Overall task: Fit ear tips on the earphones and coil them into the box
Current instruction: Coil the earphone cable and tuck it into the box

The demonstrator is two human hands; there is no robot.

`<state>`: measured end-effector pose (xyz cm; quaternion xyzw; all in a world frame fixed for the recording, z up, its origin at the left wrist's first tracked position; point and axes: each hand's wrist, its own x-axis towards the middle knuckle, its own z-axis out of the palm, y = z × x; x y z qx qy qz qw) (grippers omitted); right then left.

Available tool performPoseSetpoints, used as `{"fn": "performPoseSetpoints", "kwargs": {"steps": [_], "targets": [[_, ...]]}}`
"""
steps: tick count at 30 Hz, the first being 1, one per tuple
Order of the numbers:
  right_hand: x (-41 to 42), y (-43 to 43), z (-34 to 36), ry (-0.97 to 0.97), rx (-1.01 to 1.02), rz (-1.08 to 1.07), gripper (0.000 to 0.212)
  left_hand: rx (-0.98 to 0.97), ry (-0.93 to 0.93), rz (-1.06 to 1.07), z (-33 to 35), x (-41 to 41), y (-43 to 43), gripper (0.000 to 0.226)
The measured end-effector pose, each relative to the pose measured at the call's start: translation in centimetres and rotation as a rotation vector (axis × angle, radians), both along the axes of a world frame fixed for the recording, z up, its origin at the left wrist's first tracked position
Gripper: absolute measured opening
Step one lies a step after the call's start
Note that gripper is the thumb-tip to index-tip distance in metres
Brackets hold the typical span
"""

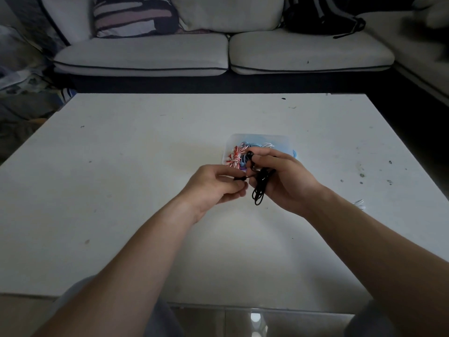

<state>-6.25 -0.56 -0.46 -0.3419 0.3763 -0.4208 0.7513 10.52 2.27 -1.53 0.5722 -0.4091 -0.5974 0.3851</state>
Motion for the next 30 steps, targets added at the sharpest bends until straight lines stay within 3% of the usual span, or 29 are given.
{"fn": "performPoseSetpoints", "kwargs": {"steps": [5, 9, 14, 22, 30], "targets": [[0.0, -0.4, -0.6, -0.008, 0.032, -0.037, 0.014, -0.091, -0.177, 0.094, 0.7, 0.3, 0.1, 0.025], [0.1, -0.5, -0.8, 0.028, 0.022, -0.039, 0.026, -0.151, -0.275, 0.143, 0.7, 0.4, -0.1, 0.022], [0.5, -0.4, -1.2, 0.118, 0.019, -0.003, 0.011, -0.186, -0.239, 0.188, 0.7, 0.6, -0.2, 0.025], [1.0, 0.2, -1.7, 0.269, -0.064, 0.012, 0.016, -0.18, -0.234, 0.126, 0.5, 0.8, -0.3, 0.026], [0.7, 0.2, -1.2, 0.287, 0.002, -0.041, 0.021, -0.203, -0.228, 0.128, 0.3, 0.6, -0.4, 0.025]]}}
